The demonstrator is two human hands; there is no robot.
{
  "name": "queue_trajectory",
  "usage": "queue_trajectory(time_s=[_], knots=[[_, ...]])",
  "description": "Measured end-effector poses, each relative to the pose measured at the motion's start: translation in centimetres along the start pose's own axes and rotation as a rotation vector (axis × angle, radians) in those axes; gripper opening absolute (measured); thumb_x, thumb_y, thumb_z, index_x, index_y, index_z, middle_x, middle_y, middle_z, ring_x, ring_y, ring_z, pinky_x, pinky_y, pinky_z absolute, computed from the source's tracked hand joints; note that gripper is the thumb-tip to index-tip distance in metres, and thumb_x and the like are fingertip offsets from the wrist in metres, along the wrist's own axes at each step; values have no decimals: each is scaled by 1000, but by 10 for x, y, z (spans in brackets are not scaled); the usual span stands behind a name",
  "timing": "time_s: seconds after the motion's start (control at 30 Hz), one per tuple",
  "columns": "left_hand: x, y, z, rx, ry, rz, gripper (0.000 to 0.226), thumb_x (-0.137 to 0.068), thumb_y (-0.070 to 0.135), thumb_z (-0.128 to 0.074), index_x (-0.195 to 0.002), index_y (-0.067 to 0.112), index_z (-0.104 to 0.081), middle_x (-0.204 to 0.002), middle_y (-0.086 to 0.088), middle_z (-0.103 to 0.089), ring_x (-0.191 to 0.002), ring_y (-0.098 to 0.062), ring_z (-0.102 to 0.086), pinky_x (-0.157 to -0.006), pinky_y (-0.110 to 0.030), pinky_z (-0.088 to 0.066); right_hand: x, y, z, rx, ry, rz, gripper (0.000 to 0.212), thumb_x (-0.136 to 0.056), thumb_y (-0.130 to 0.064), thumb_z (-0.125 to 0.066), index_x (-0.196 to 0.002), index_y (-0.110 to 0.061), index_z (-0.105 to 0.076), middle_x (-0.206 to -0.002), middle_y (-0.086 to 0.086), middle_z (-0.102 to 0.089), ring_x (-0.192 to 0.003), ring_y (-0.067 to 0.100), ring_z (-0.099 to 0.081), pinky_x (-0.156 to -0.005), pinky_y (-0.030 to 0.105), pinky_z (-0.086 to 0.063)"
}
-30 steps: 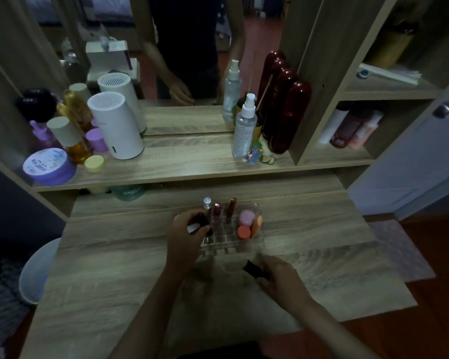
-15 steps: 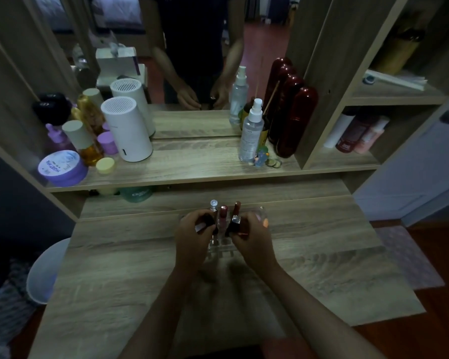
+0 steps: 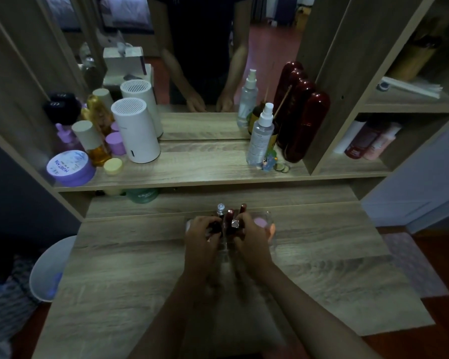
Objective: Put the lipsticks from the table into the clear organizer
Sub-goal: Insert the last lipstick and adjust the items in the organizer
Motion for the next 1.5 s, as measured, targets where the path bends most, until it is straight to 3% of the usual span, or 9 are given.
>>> queue_trajectory(time_s=[0.1, 0.4, 0.63, 0.77, 1.0, 1.13, 1.33, 1.43, 1.5], knots=[[-1, -3, -3, -23, 8, -3, 36, -67, -17, -59, -96, 2, -67, -98, -16, -66, -93, -15, -52, -80, -1, -39, -4, 4, -7, -20, -37, -21, 24, -79, 6, -61, -99, -7, -58, -86, -3, -56, -83, 9, -56, -56, 5, -35], [-4, -12, -12, -37, -50, 63, 27, -73, -11, -60, -97, 2, -64, -97, -15, -67, -85, -12, -57, -70, 5, -40, -4, 10, -15, 40, -13, 30, 17, -79, -4, -64, -95, -10, -62, -99, 7, -65, -90, 2, -41, -68, 7, -28], [-5, -14, -13, -77, -53, 51, 25, -71, -8, -63, -93, 4, -65, -95, -13, -69, -87, -19, -62, -77, 4, -34, -5, 15, -14, 40, -12, 22, 19, -80, -5, -63, -99, -9, -64, -103, 8, -64, -92, 3, -40, -80, 16, -31], [-7, -15, -15, -75, -67, 52, 26, -73, -7, -63, -96, 5, -64, -98, -12, -68, -91, -19, -62, -79, -14, -41, -5, 16, -12, 56, -31, 14, 20, -81, -3, -61, -100, -7, -65, -103, 11, -64, -97, 15, -51, -83, 25, -43], [-7, -15, -16, -117, -81, 49, 31, -73, -9, -60, -101, 3, -64, -102, -14, -68, -95, -21, -61, -82, -7, -33, -7, 16, -12, 51, -91, -12, 25, -83, -5, -61, -107, -7, -64, -108, 12, -65, -103, 21, -56, -91, 30, -45], [-4, -14, -15, -131, -82, 42, 32, -74, -6, -63, -104, 4, -64, -105, -14, -67, -97, -18, -59, -84, -13, -38, -9, 14, -7, 45, -118, -9, 28, -81, -7, -63, -110, -7, -63, -108, 14, -68, -102, 24, -60, -93, 39, -50], [-4, -13, -11, -121, -56, 28, 28, -71, 5, -73, -97, 8, -65, -95, -10, -68, -91, -20, -60, -78, -23, -46, -9, 10, 1, 0, -42, 20, 32, -77, -10, -71, -108, -7, -65, -101, 14, -70, -93, 21, -63, -80, 30, -52], [-5, -11, -11, -122, -47, 26, 23, -72, 5, -72, -93, 9, -66, -91, -9, -69, -90, -21, -58, -76, -23, -46, -9, 8, 2, 15, -33, 34, 25, -78, -11, -71, -102, -8, -67, -97, 13, -70, -86, 10, -55, -68, 7, -36], [-5, -10, -12, -128, -52, 24, 20, -73, 4, -70, -93, 9, -66, -92, -8, -69, -89, -20, -58, -77, -15, -44, -10, 8, 2, 14, -37, 37, 23, -78, -9, -71, -101, -7, -68, -97, 13, -71, -87, 13, -57, -68, 7, -33]])
Point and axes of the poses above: each hand's wrist, its own x-axis away from the middle knuckle, its own z-axis out of the back of the hand, y = z × x, the point moved 3 cm from there along -x, towards the middle knuckle
